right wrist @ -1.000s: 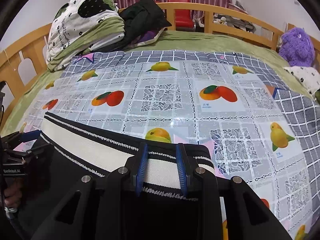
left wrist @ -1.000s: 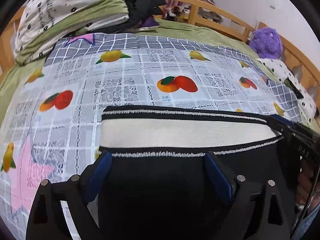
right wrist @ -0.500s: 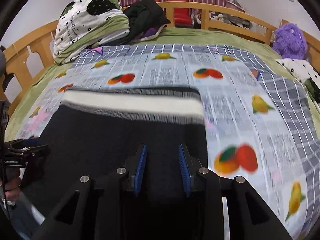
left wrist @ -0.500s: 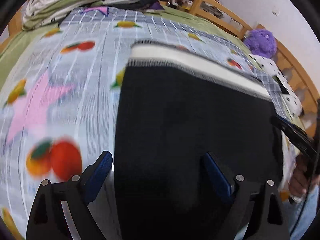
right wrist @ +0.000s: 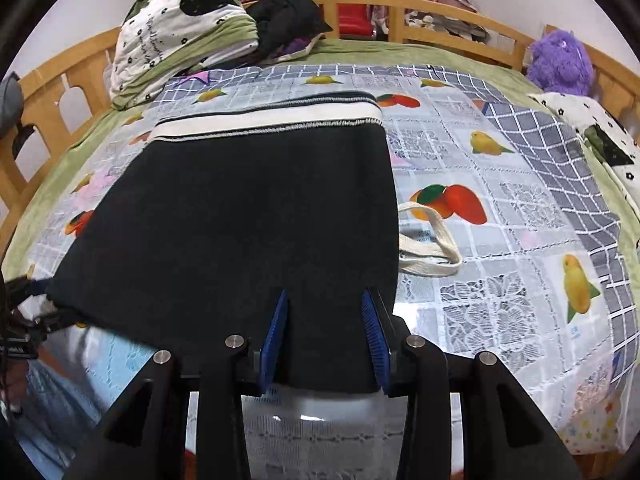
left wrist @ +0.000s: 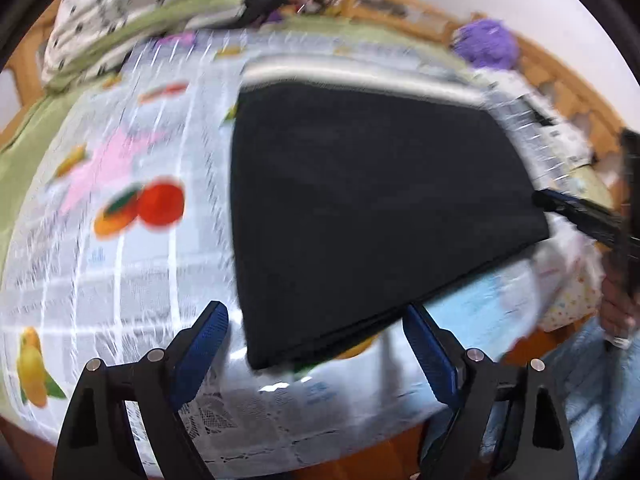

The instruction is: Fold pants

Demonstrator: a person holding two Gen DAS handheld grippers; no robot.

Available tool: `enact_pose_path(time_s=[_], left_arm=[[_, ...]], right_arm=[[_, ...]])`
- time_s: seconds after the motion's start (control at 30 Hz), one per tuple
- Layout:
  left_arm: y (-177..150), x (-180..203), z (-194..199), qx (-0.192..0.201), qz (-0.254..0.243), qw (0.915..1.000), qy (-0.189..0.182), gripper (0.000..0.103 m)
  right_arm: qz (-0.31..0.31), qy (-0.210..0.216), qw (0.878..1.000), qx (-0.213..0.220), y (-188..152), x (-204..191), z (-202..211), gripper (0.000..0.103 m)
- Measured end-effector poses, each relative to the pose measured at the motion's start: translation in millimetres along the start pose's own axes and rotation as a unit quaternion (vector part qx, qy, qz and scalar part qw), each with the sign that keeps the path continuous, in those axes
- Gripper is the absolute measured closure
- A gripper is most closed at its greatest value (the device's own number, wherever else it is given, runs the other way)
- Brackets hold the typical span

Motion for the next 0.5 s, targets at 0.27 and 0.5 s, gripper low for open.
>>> enact_pose_path(time_s=[0.27, 0.5], left_arm=[[75, -5, 4, 0.045, 0.004, 0.999, 0.002, 0.014], [146, -43, -49, 0.04, 0.047, 0.998, 0.015, 0.014]], right_arm=[[-0.082, 0.015, 0.995, 0.052, 66, 48, 11, 0.051], [-0.064, 0.044, 0.997, -0.012, 128, 36, -50, 0.05]])
Point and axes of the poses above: each gripper's, at about its wrist camera, not at the fingertips, and z roughly against the way its jaws point, x to its right, y to its top, the point moved 10 cm from there along -z, roughly the way its jaws point, and after that the axes turned 5 degrees about -y, right-handed, at the moved point
